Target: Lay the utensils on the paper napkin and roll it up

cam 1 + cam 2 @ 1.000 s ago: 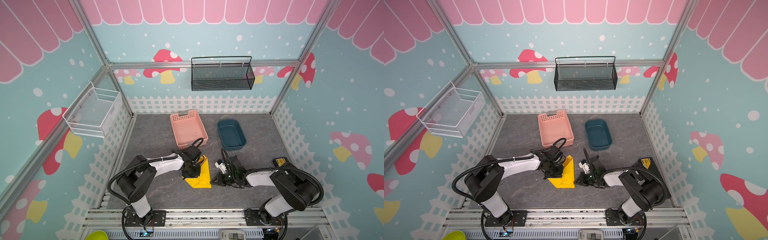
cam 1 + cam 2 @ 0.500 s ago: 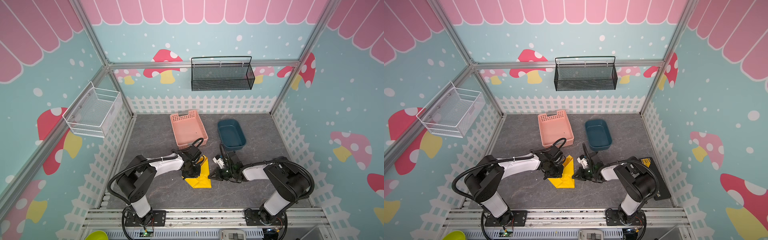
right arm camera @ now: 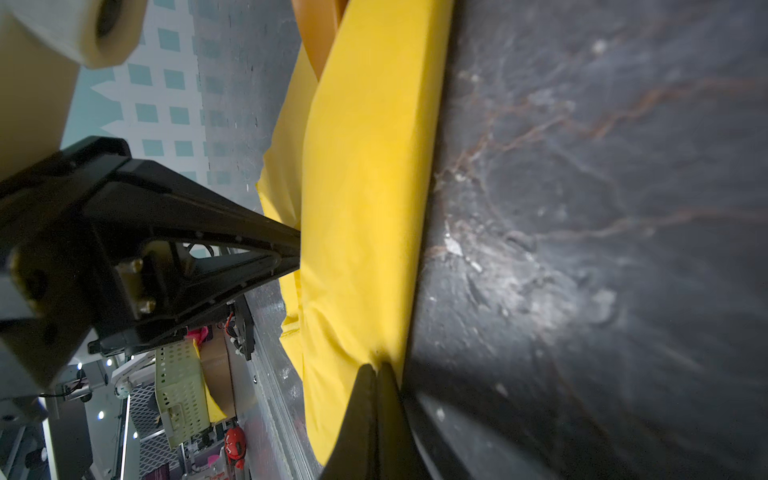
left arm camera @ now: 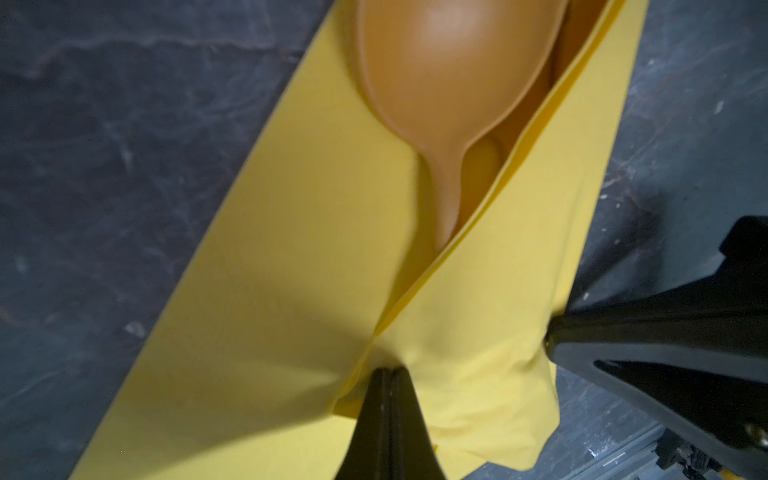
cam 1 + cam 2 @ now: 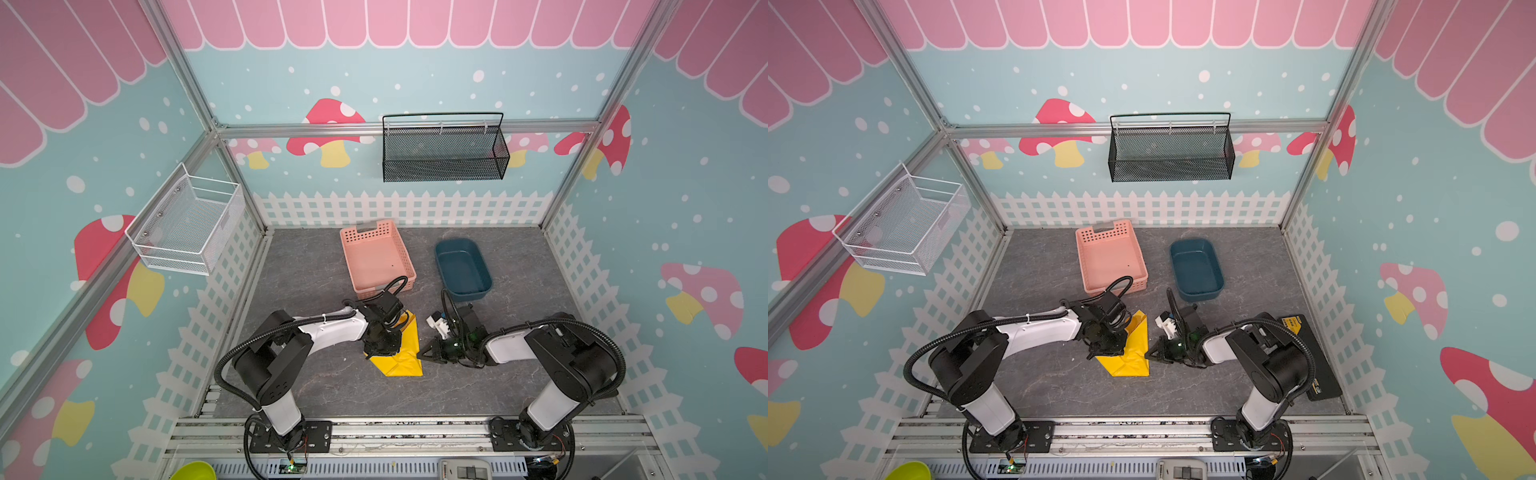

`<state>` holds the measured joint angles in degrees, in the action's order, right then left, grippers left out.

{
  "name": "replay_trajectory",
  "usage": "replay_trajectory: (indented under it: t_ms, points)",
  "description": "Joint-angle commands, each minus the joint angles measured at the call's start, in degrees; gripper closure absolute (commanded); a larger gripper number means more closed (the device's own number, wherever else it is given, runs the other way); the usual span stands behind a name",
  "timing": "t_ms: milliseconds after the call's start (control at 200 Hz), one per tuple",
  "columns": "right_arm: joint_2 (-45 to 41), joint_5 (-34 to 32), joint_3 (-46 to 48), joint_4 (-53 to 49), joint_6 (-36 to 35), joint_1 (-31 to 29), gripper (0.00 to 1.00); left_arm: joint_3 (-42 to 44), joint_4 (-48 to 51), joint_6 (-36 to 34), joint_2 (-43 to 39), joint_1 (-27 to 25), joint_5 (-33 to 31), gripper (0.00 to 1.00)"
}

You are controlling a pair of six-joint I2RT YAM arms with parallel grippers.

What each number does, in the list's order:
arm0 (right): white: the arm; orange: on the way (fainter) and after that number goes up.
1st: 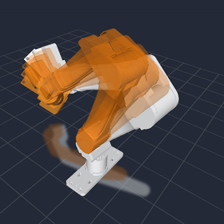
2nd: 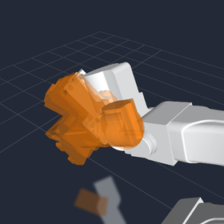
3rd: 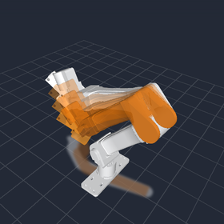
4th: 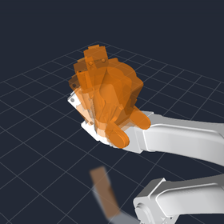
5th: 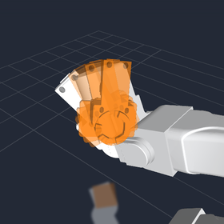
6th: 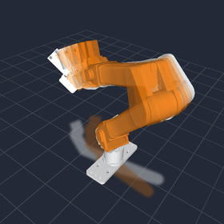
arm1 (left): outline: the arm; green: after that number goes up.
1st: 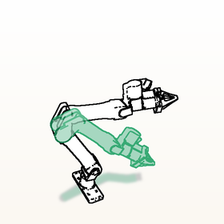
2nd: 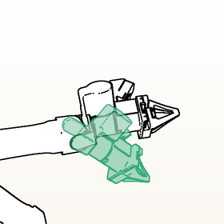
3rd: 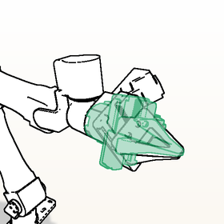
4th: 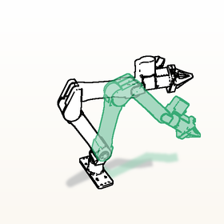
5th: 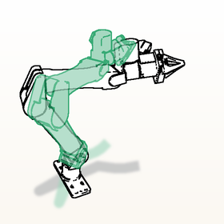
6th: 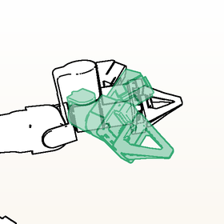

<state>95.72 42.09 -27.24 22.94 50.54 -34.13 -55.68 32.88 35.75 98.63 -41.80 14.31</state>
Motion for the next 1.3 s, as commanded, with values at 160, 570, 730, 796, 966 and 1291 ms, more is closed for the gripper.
replay_trajectory:
  t_ms: [160,570,730,796,966,1291]
  points:
    - [-0.18,-3.26,3.74,-2.53,4.91,-3.12,1.00,-0.34,0.77,-2.06,2.40,0.76,-5.08,0.97]
    - [-0.20,-4.59,3.08,-5.69,0.59,0.73,1.00,1.39,-1.63,1.40,2.18,0.17,-2.65,0.97]
    - [1.63,-3.07,2.01,-5.80,-1.70,2.74,1.00,3.00,-5.17,5.00,2.51,-0.24,-1.40,0.97]
    - [2.41,-2.72,1.09,-6.44,-2.57,3.40,1.00,3.28,-6.06,5.91,2.86,-0.27,-1.30,0.97]
    - [2.89,-3.28,-1.34,-9.87,-4.58,5.07,1.00,2.93,-6.17,7.13,3.75,-0.25,-1.05,0.97]
    - [-0.84,-2.04,-4.12,-13.06,-5.58,5.74,1.00,4.70,-7.13,8.71,4.02,-0.30,-0.51,0.97]
